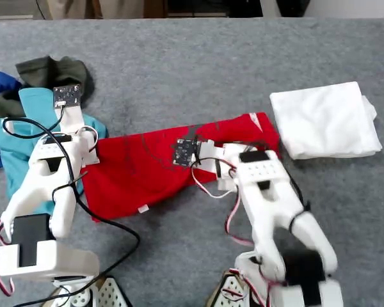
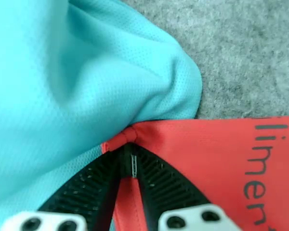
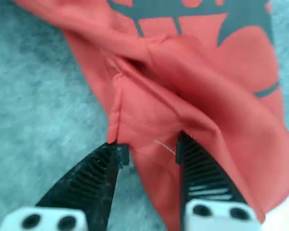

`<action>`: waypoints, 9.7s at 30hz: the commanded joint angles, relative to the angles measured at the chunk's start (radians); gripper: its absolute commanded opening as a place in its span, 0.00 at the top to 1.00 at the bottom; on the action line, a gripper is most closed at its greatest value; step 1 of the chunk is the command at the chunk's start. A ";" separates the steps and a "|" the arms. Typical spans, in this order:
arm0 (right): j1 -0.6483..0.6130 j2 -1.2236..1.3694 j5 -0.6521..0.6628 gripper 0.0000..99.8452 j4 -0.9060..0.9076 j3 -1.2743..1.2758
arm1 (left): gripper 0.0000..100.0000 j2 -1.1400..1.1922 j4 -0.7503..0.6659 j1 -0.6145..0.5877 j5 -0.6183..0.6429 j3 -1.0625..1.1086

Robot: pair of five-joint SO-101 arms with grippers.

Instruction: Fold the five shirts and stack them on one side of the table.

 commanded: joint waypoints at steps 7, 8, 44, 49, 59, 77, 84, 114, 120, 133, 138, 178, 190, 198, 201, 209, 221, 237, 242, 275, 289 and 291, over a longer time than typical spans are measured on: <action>0.012 0.206 -0.071 0.98 0.127 -0.377 | 0.98 -0.001 0.003 -0.012 -0.011 -0.026; 0.010 0.206 -0.069 0.99 0.141 -0.409 | 0.98 -0.001 0.003 -0.012 -0.011 -0.026; -0.087 0.780 -0.101 0.85 0.439 -1.359 | 0.98 -0.001 0.003 -0.008 -0.011 -0.026; -0.059 0.894 -0.103 0.85 0.575 -1.609 | 0.98 -0.001 0.003 -0.011 -0.011 -0.025; 0.054 0.754 -0.043 1.00 1.054 -1.679 | 0.98 -0.001 0.003 -0.009 -0.011 -0.025; -0.041 0.745 -0.227 1.00 0.253 -0.929 | 0.98 -0.001 0.003 -0.015 -0.005 -0.026; -0.022 0.647 -0.256 1.00 0.546 -1.066 | 0.98 -0.008 0.005 -0.012 -0.005 -0.018; 0.185 0.875 -0.269 1.00 0.792 -1.563 | 0.98 -0.305 -0.236 -0.044 -0.012 0.221; 0.186 0.762 -0.272 1.00 0.867 -1.664 | 0.98 -0.693 0.192 0.035 -0.031 0.183; 0.209 0.947 -0.419 1.00 0.680 -1.544 | 0.98 -0.900 0.270 0.123 -0.080 0.582; 0.231 1.087 -0.496 1.00 0.628 -1.557 | 0.98 -0.849 0.193 -0.012 -0.250 0.635; 0.334 0.303 -0.451 1.00 0.953 -1.432 | 0.84 -0.386 0.486 -0.051 0.155 0.129; 0.308 0.231 -0.454 1.00 0.862 -1.256 | 0.81 -0.366 0.466 0.006 0.322 0.173; 0.302 0.229 -0.459 1.00 0.867 -1.262 | 0.80 -0.260 0.381 0.018 0.414 0.181; 0.303 0.228 -0.459 1.00 0.867 -1.262 | 0.80 -0.193 0.377 0.014 0.422 0.152; 0.306 0.217 -0.456 1.00 0.868 -1.264 | 0.93 -0.134 0.348 0.063 0.411 0.112; 0.437 -0.054 -0.694 1.00 0.488 -1.283 | 0.98 -0.137 0.578 0.115 0.328 -0.207; 0.754 -0.058 -1.071 1.00 -0.121 -1.020 | 0.98 -0.104 0.629 0.736 0.336 -0.601; 0.812 -0.064 -1.071 1.00 -0.150 -1.007 | 0.98 0.067 0.450 0.783 0.436 -0.680; 0.768 -0.056 -1.008 1.00 -0.150 -0.998 | 0.84 0.842 0.485 0.945 0.569 -1.597; 0.429 -0.019 -0.818 1.00 0.077 -0.924 | 0.95 0.794 1.149 0.620 0.552 -2.196; 0.344 0.022 -0.746 1.00 0.160 -0.903 | 0.98 0.845 1.197 0.563 0.548 -2.196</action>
